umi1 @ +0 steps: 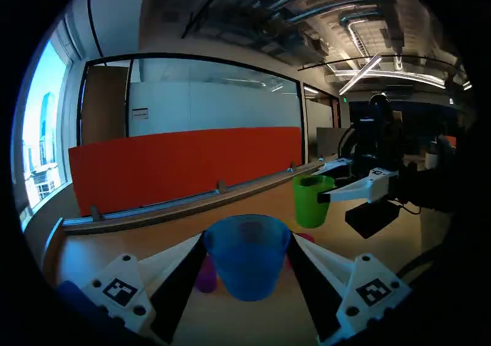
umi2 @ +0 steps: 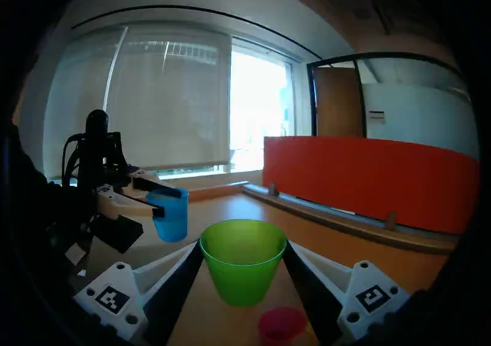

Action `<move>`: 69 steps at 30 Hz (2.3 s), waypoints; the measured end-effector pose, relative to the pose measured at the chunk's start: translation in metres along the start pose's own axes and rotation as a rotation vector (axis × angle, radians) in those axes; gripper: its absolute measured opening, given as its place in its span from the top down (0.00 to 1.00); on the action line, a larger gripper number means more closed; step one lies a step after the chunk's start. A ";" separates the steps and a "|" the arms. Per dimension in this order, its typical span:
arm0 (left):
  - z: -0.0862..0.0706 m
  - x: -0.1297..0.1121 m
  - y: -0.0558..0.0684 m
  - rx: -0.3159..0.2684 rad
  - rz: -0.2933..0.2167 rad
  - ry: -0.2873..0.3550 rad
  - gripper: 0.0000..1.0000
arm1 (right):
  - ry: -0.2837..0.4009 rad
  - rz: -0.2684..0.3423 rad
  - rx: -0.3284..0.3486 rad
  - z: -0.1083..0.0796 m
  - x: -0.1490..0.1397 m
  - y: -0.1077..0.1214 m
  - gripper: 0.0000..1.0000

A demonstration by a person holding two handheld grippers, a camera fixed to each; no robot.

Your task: Pour water

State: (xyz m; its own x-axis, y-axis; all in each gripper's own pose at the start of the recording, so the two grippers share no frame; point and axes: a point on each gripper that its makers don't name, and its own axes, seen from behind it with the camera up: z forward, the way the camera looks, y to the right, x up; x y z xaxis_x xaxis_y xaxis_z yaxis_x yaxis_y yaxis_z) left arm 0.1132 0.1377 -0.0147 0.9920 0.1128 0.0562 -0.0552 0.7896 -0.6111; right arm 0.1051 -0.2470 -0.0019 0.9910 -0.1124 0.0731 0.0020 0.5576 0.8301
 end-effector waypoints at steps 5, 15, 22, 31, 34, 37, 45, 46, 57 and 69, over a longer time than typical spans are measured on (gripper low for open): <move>0.001 0.004 0.001 -0.001 0.007 0.008 0.12 | -0.007 -0.004 0.016 0.000 -0.004 -0.006 0.07; 0.001 0.017 0.001 -0.003 0.035 0.022 0.12 | -0.024 -0.014 0.034 -0.001 -0.015 -0.015 0.07; 0.002 0.026 0.002 0.000 0.077 0.038 0.12 | -0.039 -0.005 0.041 -0.002 -0.025 -0.020 0.07; 0.004 0.032 0.004 0.009 0.107 0.058 0.12 | -0.058 0.005 0.065 -0.003 -0.038 -0.032 0.07; 0.005 0.033 0.005 0.008 0.117 0.063 0.12 | -0.062 0.009 0.075 -0.002 -0.043 -0.036 0.07; 0.005 0.034 0.006 0.009 0.136 0.064 0.12 | -0.068 0.011 0.087 -0.002 -0.048 -0.041 0.07; 0.006 0.042 0.007 0.019 0.185 0.078 0.12 | -0.081 0.015 0.115 0.000 -0.061 -0.052 0.07; 0.006 0.044 0.007 0.021 0.186 0.082 0.12 | -0.082 0.016 0.119 0.001 -0.062 -0.053 0.07; 0.004 0.049 0.002 0.036 0.204 0.093 0.12 | -0.085 0.015 0.139 0.002 -0.065 -0.060 0.07; 0.004 0.050 0.007 0.018 0.243 0.091 0.12 | -0.091 0.005 0.178 0.006 -0.066 -0.072 0.07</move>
State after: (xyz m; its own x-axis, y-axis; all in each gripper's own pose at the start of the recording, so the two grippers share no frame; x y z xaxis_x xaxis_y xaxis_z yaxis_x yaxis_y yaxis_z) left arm 0.1619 0.1511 -0.0128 0.9554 0.2467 -0.1623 -0.2946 0.7566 -0.5837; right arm 0.0389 -0.2849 -0.0628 0.9748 -0.1879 0.1203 -0.0348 0.4047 0.9138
